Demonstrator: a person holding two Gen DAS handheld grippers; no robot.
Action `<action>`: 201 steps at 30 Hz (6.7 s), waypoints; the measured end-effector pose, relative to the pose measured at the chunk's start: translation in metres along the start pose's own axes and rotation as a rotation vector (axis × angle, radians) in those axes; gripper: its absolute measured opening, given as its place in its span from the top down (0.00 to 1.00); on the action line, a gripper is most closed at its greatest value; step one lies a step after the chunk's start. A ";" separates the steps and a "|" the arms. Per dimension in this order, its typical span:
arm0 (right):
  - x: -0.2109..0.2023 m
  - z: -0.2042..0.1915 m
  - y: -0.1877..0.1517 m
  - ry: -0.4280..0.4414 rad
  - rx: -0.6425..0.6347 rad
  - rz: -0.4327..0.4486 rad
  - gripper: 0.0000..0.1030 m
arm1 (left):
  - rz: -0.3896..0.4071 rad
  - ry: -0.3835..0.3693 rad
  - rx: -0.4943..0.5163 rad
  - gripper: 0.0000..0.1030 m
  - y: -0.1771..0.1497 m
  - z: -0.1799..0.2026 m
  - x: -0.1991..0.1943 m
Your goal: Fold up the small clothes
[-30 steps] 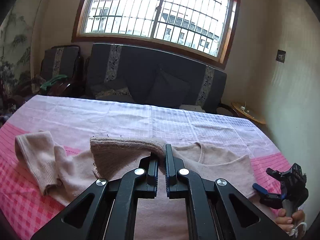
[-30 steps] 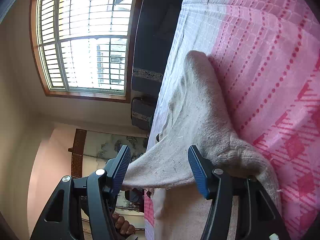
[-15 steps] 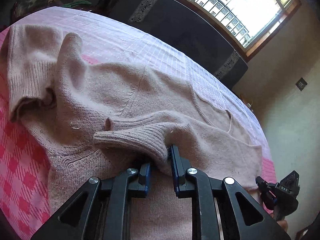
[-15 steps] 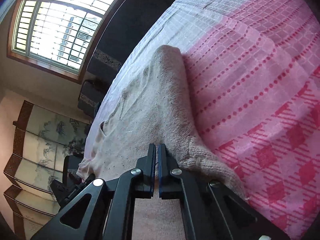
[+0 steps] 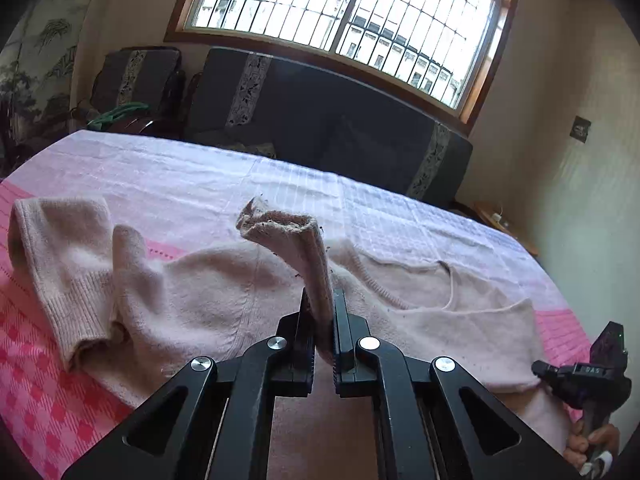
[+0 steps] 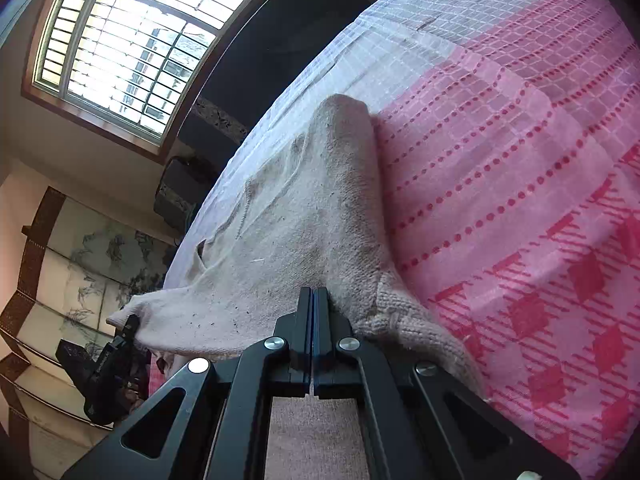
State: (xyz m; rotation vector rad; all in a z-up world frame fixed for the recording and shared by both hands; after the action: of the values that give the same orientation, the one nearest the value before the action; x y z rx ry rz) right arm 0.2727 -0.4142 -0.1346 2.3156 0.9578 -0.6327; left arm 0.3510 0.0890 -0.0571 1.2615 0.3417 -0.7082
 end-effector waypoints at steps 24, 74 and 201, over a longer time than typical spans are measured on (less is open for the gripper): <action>-0.041 0.003 -0.009 0.058 0.144 0.006 0.73 | -0.083 0.023 -0.230 0.71 -0.029 -0.041 0.008; -0.039 -0.074 0.000 -0.246 -0.439 0.106 0.73 | 0.080 0.091 -0.282 0.19 -0.004 -0.083 -0.082; -0.006 -0.007 0.011 0.103 -0.022 0.006 0.91 | 0.013 -0.092 -0.477 0.47 -0.050 -0.057 -0.043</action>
State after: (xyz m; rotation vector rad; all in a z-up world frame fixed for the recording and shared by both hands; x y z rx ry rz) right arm 0.2781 -0.4194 -0.1229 2.3496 0.9988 -0.5027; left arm 0.2945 0.1488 -0.0850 0.7763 0.3990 -0.6248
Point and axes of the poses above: each gripper's, at about its wrist camera, not at the fingertips, and x roughly the way its jaws point, z to its right, y to its top, the point moved 5 cm from there along x, roughly the way its jaws point, and after that the axes turned 4 degrees about x, right-handed, at the moved point
